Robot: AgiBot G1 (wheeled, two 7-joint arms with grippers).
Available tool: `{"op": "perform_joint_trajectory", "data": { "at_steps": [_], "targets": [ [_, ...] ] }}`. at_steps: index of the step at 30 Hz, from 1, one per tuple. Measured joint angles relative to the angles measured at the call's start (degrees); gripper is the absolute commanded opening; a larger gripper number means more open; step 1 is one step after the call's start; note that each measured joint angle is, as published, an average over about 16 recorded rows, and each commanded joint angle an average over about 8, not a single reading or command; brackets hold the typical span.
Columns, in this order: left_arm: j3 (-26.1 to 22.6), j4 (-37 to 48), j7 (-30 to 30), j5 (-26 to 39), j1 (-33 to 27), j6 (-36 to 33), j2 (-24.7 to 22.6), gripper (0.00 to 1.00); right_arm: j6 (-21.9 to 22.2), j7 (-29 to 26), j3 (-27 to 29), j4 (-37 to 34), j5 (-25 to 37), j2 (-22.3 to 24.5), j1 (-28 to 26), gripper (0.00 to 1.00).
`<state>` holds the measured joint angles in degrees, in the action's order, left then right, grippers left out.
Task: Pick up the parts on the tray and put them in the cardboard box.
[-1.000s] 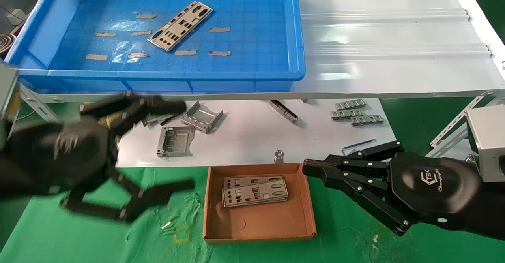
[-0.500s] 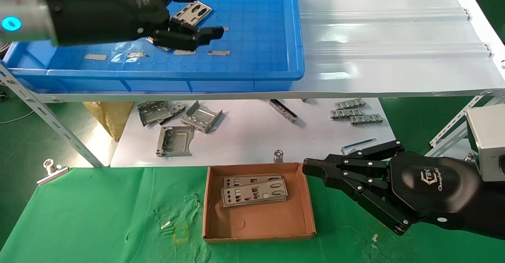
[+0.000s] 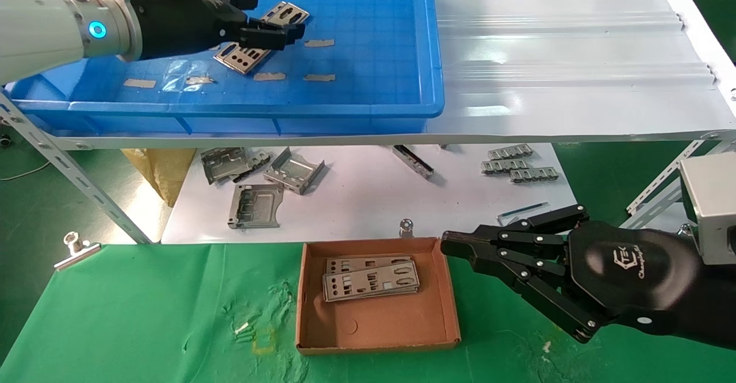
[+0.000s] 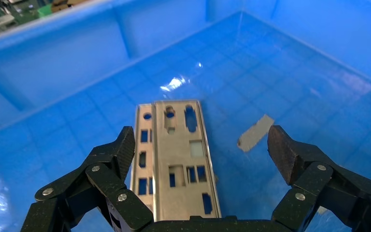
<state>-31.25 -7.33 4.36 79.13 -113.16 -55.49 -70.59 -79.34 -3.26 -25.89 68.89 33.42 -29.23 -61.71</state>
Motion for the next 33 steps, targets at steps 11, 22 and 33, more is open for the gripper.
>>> {"op": "perform_joint_trajectory", "data": {
  "at_steps": [11, 22, 33],
  "targets": [
    [-0.4, 4.0, -2.0, 0.7, -0.8, 1.8, -2.0, 0.69, 0.0, 0.0, 0.0, 0.0, 0.0, 0.0, 0.0, 0.0],
    [-0.4, 5.4, -3.6, 0.6, -1.3, 2.0, -2.8, 0.0, 0.0, 0.0, 0.0, 0.0, 0.0, 0.0, 0.0, 0.0],
    [-0.4, 6.2, -4.3, 0.7, -1.7, 1.6, -3.0, 0.0, 0.0, 0.0, 0.0, 0.0, 0.0, 0.0, 0.0, 0.0]
  ]
}}
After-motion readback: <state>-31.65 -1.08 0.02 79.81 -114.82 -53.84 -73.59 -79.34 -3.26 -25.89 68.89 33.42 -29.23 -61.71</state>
